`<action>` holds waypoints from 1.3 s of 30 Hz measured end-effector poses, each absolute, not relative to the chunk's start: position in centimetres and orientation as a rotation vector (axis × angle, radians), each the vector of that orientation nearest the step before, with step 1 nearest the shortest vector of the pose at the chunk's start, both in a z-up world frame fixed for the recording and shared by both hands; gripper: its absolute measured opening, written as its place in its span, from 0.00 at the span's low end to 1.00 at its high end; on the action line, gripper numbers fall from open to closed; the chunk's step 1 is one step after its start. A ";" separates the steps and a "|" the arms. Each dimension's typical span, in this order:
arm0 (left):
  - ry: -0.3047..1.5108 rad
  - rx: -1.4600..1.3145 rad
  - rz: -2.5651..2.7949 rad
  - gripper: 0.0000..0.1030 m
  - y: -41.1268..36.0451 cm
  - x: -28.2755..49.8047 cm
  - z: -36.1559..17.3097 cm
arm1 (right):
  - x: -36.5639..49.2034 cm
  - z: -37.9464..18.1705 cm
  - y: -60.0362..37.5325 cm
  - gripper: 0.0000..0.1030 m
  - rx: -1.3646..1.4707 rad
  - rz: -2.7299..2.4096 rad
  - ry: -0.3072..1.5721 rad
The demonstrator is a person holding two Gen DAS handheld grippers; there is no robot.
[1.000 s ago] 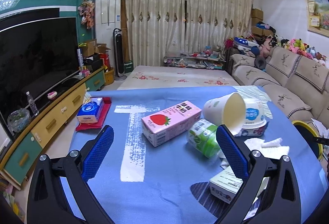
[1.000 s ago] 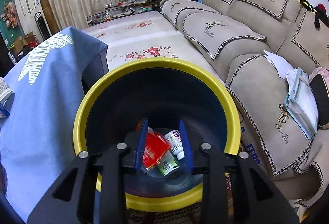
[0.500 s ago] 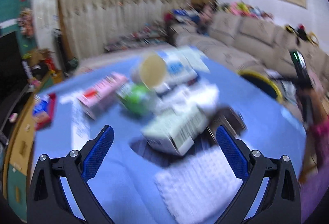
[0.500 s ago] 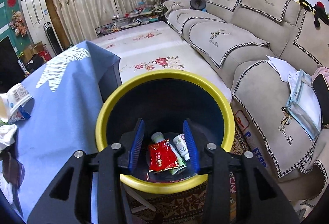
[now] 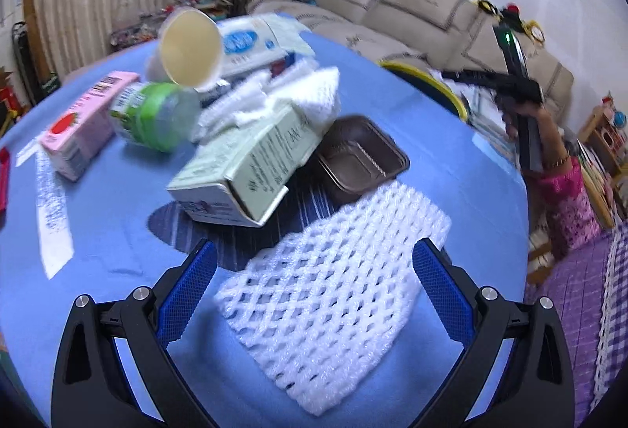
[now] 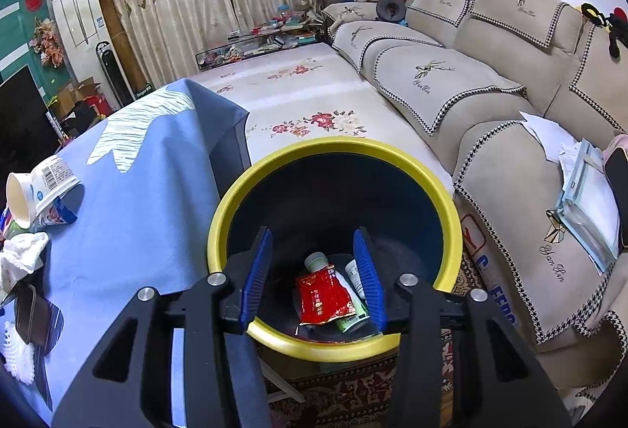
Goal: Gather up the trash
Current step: 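Grasp the white foam fruit net with the left gripper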
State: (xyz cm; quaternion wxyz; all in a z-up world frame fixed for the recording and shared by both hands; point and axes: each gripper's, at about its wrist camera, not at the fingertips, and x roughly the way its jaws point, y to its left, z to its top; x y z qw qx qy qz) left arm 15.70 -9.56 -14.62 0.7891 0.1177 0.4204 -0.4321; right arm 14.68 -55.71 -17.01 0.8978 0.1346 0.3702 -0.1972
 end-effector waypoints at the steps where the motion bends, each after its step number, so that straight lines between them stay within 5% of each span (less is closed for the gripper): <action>1: 0.926 0.273 -0.940 0.95 -10.0 15.7 -14.9 | 14.7 -17.0 -55.7 0.41 0.281 -0.408 0.767; 26: 0.941 0.558 -0.989 0.95 -17.4 7.0 -15.6 | 14.8 -17.9 -54.8 0.44 0.302 -0.344 0.780; 29: 0.938 0.543 -0.979 0.84 -17.7 7.4 -15.7 | 14.7 -18.0 -55.0 0.44 0.308 -0.345 0.780; 37: 0.924 0.425 -0.897 0.24 -15.6 8.2 -13.8 | 14.5 -18.3 -55.3 0.44 0.326 -0.335 0.777; 39: 0.910 0.423 -0.861 0.22 -15.6 8.0 -13.3 | 14.4 -18.3 -55.2 0.44 0.328 -0.330 0.775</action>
